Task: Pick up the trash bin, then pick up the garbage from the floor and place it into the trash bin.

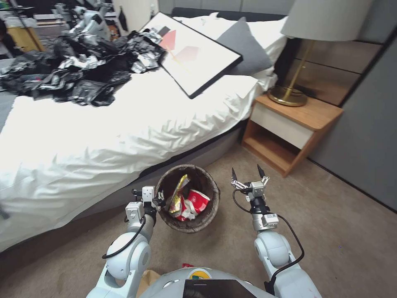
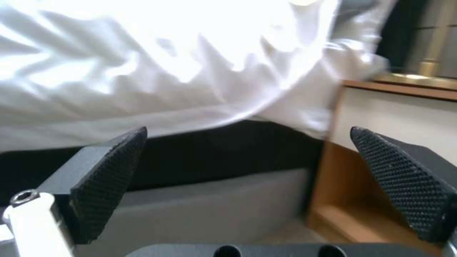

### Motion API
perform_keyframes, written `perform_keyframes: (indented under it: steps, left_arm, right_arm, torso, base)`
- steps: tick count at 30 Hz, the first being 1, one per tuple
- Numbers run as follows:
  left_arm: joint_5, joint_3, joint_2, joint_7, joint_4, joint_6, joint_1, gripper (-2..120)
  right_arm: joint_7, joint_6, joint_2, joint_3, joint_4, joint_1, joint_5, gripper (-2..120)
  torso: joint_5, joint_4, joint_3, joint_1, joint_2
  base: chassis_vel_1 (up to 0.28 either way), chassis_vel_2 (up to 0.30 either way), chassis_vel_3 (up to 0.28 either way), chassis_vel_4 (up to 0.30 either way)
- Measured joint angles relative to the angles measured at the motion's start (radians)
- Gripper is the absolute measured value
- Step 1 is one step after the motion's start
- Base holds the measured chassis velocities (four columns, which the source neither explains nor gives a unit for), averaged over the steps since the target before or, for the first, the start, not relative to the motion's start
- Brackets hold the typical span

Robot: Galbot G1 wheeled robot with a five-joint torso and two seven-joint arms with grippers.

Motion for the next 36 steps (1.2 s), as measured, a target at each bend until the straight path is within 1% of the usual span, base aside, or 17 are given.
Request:
perform_keyframes:
  steps: [5, 8, 11, 12, 17, 20, 29, 30, 31, 33, 35, 36]
  left_arm:
    - [0.000, 0.001, 0.000, -0.001, -0.003, 0.003, 0.005, 0]
    - [-0.025, 0.006, 0.005, -0.005, -0.033, 0.039, 0.020, 0]
    - [-0.037, 0.009, 0.008, -0.005, -0.042, 0.050, 0.026, 0]
    - [-0.063, 0.019, 0.017, -0.005, -0.064, 0.074, 0.042, 0]
    - [-0.086, 0.025, 0.044, 0.000, -0.094, 0.097, 0.066, 0]
    - [-0.093, 0.024, 0.051, 0.000, -0.106, 0.104, 0.072, 0]
    - [-0.095, 0.027, 0.058, 0.004, -0.115, 0.108, 0.089, 0]
    - [-0.094, 0.027, 0.059, 0.007, -0.115, 0.103, 0.092, 1]
    - [-0.092, 0.027, 0.059, 0.012, -0.115, 0.091, 0.096, 3]
    - [-0.087, 0.026, 0.059, 0.015, -0.113, 0.081, 0.096, 5]
    - [-0.082, 0.022, 0.059, 0.019, -0.105, 0.070, 0.096, 2]
    - [-0.082, 0.022, 0.059, 0.019, -0.105, 0.070, 0.096, 2]
  right_arm:
    - [-0.001, -0.001, 0.000, 0.000, 0.000, 0.003, 0.000, 100]
    - [-0.002, -0.003, 0.000, -0.003, -0.001, 0.006, 0.000, 100]
    - [-0.003, -0.003, 0.000, -0.004, -0.002, 0.006, 0.000, 100]
    - [-0.005, -0.005, 0.000, -0.005, -0.002, 0.009, 0.000, 100]
    - [-0.009, -0.010, -0.001, -0.007, -0.002, 0.016, 0.000, 100]
    - [-0.011, -0.012, -0.001, -0.008, -0.003, 0.017, 0.000, 100]
    - [-0.011, -0.028, 0.000, -0.001, -0.004, 0.006, -0.001, 100]
    - [-0.011, -0.029, 0.001, 0.002, -0.004, 0.005, -0.002, 100]
    - [-0.015, -0.034, 0.001, 0.008, -0.004, 0.001, -0.003, 100]
    - [-0.024, -0.051, 0.002, 0.016, 0.003, -0.008, -0.003, 100]
    - [-0.028, -0.080, 0.001, 0.026, 0.015, -0.029, -0.003, 100]
    - [-0.028, -0.080, 0.001, 0.026, 0.015, -0.029, -0.003, 100]
  torso:
    - [-0.0001, 0.0000, 0.000, 0.000, 0.000]
    - [0.0001, 0.0000, 0.000, 0.000, 0.000]
    - [0.0000, 0.0000, 0.000, 0.000, 0.000]
    - [0.0000, 0.0002, 0.000, 0.000, 0.000]
    - [0.0000, -0.0002, 0.000, 0.000, 0.000]
    - [0.0000, 0.0001, 0.000, 0.000, 0.000]
    - [0.0000, -0.0002, 0.000, 0.000, 0.000]
    - [0.0000, -0.0001, 0.000, 0.000, 0.000]
    - [0.0000, 0.0005, 0.000, 0.000, 0.000]
    - [0.0001, 0.0004, 0.000, 0.000, 0.000]
    - [0.0000, 0.0001, 0.000, 0.000, 0.000]
    - [0.0000, 0.0001, 0.000, 0.000, 0.000]
  base:
    - [0.120, 0.118, 0.123, 0.119]
    - [0.135, 0.109, 0.115, 0.121]
    - [0.149, 0.128, 0.130, 0.126]
    - [0.120, 0.142, 0.132, 0.136]
    - [0.117, 0.127, 0.128, 0.124]
    - [0.102, 0.133, 0.124, 0.115]
    - [0.122, 0.126, 0.116, 0.112]
    - [0.103, 0.069, 0.059, 0.065]
    - [0.058, 0.069, 0.022, 0.038]
    - [0.029, 0.035, 0.011, 0.019]
    - [0.000, 0.000, 0.000, 0.000]
    - [0.000, 0.000, 0.000, 0.000]
